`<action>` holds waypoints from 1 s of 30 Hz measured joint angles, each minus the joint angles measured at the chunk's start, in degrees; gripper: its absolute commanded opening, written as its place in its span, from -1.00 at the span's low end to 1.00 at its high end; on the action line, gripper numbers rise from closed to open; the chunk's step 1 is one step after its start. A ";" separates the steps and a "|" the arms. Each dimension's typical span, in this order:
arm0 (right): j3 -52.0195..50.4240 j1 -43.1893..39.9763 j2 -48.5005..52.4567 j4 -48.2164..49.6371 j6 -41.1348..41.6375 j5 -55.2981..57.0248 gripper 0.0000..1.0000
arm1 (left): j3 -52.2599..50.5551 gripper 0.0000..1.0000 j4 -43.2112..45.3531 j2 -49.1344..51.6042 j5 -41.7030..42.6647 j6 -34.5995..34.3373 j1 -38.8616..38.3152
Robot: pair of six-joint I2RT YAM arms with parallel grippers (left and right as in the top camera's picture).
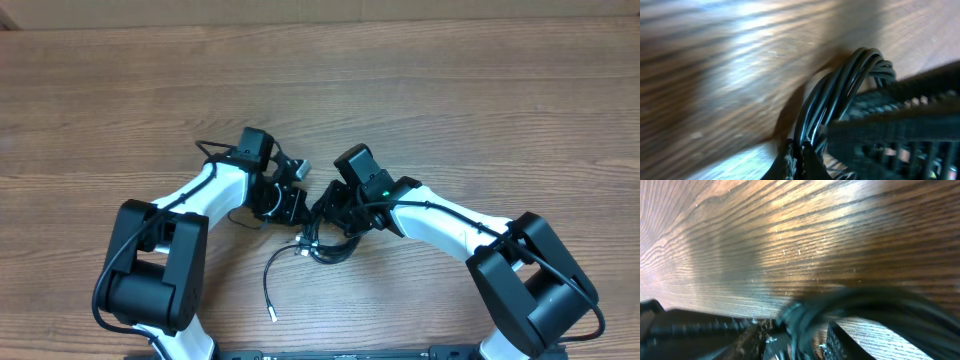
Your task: Untangle cables
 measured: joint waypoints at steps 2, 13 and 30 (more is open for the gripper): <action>0.00 -0.02 -0.02 -0.31 0.17 0.52 -0.24 | 0.00 -0.92 -0.04 0.00 0.72 0.55 -0.94; 0.00 -0.02 -0.02 -6.64 0.39 4.70 -0.25 | -0.02 -0.91 -0.04 0.02 -1.66 -0.39 -1.81; 0.00 1.29 -0.02 -5.49 0.42 5.70 -0.27 | -0.02 -0.91 -0.26 0.04 -3.96 -0.81 -1.81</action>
